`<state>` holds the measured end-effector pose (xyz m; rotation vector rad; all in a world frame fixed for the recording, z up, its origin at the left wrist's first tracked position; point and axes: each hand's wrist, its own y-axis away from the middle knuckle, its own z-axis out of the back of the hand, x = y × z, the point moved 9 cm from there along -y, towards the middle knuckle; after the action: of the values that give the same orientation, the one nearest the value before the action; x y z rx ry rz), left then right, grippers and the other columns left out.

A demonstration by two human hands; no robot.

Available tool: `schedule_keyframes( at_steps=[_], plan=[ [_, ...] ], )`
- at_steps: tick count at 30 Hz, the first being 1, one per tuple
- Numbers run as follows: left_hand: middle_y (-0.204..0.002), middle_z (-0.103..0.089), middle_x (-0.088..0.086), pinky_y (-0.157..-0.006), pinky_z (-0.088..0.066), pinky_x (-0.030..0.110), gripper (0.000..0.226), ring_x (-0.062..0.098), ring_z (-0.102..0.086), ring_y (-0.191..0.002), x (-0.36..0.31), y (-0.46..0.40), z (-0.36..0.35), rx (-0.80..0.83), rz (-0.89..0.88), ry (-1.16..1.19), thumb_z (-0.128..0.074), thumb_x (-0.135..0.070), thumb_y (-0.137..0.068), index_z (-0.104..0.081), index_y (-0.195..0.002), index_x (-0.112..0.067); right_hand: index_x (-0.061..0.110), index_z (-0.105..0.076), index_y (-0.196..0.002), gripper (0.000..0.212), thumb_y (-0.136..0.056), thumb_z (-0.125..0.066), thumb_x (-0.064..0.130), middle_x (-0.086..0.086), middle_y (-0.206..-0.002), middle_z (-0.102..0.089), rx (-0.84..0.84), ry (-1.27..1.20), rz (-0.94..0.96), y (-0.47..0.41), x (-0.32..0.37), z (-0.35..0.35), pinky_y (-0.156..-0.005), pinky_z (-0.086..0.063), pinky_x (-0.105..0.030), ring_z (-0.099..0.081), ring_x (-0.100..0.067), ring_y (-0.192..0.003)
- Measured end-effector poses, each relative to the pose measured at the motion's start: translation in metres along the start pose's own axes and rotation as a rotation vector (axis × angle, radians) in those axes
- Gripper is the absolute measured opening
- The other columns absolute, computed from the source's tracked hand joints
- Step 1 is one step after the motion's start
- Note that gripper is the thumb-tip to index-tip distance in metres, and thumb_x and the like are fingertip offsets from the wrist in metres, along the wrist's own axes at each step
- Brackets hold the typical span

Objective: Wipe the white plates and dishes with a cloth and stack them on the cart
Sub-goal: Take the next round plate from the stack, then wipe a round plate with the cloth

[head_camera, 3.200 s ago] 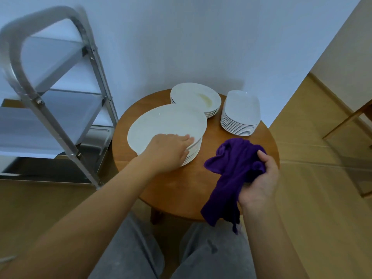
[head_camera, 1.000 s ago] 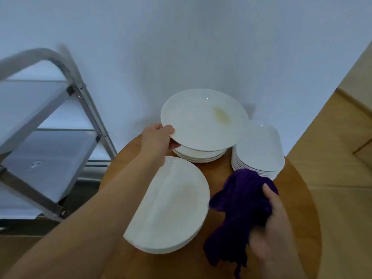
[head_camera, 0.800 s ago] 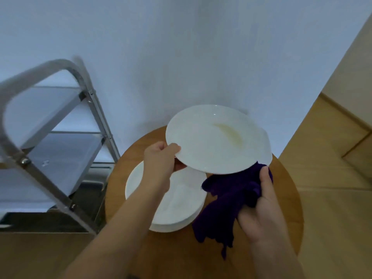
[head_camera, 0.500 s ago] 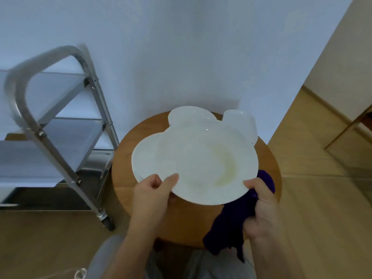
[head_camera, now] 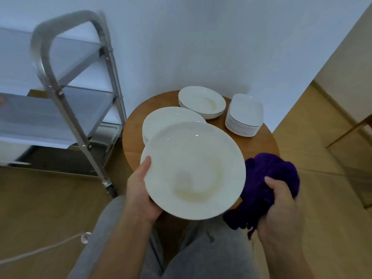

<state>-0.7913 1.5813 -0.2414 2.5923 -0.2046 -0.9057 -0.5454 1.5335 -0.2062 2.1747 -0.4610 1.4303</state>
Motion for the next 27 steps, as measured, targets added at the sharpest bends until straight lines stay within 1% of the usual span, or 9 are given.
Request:
schedule_keyframes(
  at_steps=[2, 4, 5, 6, 9, 12, 15, 18, 27],
  plan=[
    [-0.092, -0.074, 0.004, -0.055, -0.057, 0.039, 0.023, 0.029, -0.071, -0.080, -0.001, 0.000, 0.001, 0.034, -0.016, 0.016, -0.042, -0.033, -0.095, -0.061, -0.104, -0.023, 0.040, -0.061, -0.103, 0.047, -0.057, -0.067, 0.044, 0.013, -0.086, -0.066, 0.188, 0.361, 0.214, 0.015, 0.025, -0.020, -0.060, -0.053, -0.027, -0.064, -0.015, -0.081],
    [-0.098, -0.073, 0.005, -0.062, -0.058, 0.041, 0.026, 0.030, -0.070, -0.086, 0.002, 0.001, -0.002, 0.085, -0.002, 0.033, -0.040, -0.035, -0.094, -0.061, -0.106, -0.025, 0.048, -0.047, -0.123, 0.056, -0.070, -0.064, 0.050, 0.023, -0.118, -0.058, 0.553, 0.880, 0.403, 0.039, 0.023, -0.057, -0.094, -0.047, -0.029, -0.055, -0.004, -0.109],
    [-0.101, -0.073, 0.006, -0.065, -0.058, 0.043, 0.028, 0.031, -0.069, -0.090, 0.004, 0.002, -0.004, 0.118, 0.012, 0.044, -0.040, -0.037, -0.093, -0.061, -0.107, -0.026, 0.048, -0.038, -0.132, 0.057, -0.079, -0.060, 0.050, 0.030, -0.136, -0.042, 0.768, 1.167, 0.506, 0.051, 0.010, -0.071, -0.111, -0.026, -0.025, -0.038, 0.003, -0.127],
    [-0.102, -0.072, 0.006, -0.065, -0.058, 0.043, 0.028, 0.031, -0.069, -0.091, 0.008, 0.004, -0.005, 0.143, 0.032, 0.055, -0.041, -0.038, -0.091, -0.062, -0.107, -0.027, 0.047, -0.026, -0.139, 0.059, -0.087, -0.054, 0.049, 0.036, -0.143, -0.020, 0.964, 1.395, 0.568, 0.060, -0.007, -0.077, -0.113, -0.003, -0.016, -0.018, 0.011, -0.134],
    [-0.096, -0.073, 0.009, -0.059, -0.057, 0.041, 0.032, 0.031, -0.071, -0.082, 0.021, 0.007, 0.000, 0.167, 0.115, 0.075, -0.045, -0.040, -0.086, -0.061, -0.107, -0.022, 0.053, 0.000, -0.138, 0.060, -0.094, -0.041, 0.051, 0.050, -0.126, 0.015, 1.366, 1.583, 0.402, 0.074, -0.041, -0.074, -0.095, 0.017, 0.001, 0.019, 0.034, -0.115],
    [-0.100, -0.071, 0.016, -0.065, -0.057, 0.043, 0.049, 0.034, -0.070, -0.084, 0.040, 0.011, 0.004, 0.152, 0.230, 0.108, -0.053, -0.042, -0.074, -0.057, -0.116, -0.016, 0.058, 0.008, -0.133, 0.055, -0.095, -0.032, 0.055, 0.046, -0.134, 0.018, 1.608, 1.558, 0.329, 0.091, -0.065, -0.077, -0.100, 0.018, -0.007, 0.023, 0.028, -0.121],
    [-0.094, -0.072, 0.018, -0.066, -0.058, 0.042, 0.046, 0.032, -0.071, -0.080, 0.055, 0.014, 0.004, 0.129, 0.296, 0.153, -0.056, -0.040, -0.073, -0.063, -0.106, -0.008, 0.056, 0.018, -0.129, 0.054, -0.094, -0.023, 0.056, 0.041, -0.135, 0.028, 1.583, 1.538, 0.409, 0.092, -0.081, -0.098, -0.099, 0.027, -0.010, 0.029, 0.020, -0.126],
    [-0.105, -0.070, 0.014, -0.082, -0.054, 0.042, 0.047, 0.028, -0.068, -0.095, 0.055, 0.009, 0.009, 0.107, 0.261, 0.116, -0.060, -0.042, -0.075, -0.071, -0.103, -0.006, 0.051, 0.023, -0.131, 0.057, -0.090, -0.017, 0.055, 0.035, -0.135, 0.035, 1.419, 1.537, 0.614, 0.084, -0.085, -0.121, -0.100, 0.031, -0.014, 0.035, 0.012, -0.128],
    [-0.118, -0.066, 0.011, -0.087, -0.049, 0.044, 0.047, 0.028, -0.063, -0.107, 0.034, 0.011, 0.001, 0.187, 0.118, 0.130, -0.048, -0.044, -0.084, -0.060, -0.123, -0.019, 0.035, 0.017, -0.140, 0.070, -0.087, -0.020, 0.059, 0.012, -0.153, 0.017, 1.021, 1.470, 0.860, 0.039, -0.075, -0.162, -0.112, 0.015, -0.031, 0.021, -0.007, -0.139]
  ],
)
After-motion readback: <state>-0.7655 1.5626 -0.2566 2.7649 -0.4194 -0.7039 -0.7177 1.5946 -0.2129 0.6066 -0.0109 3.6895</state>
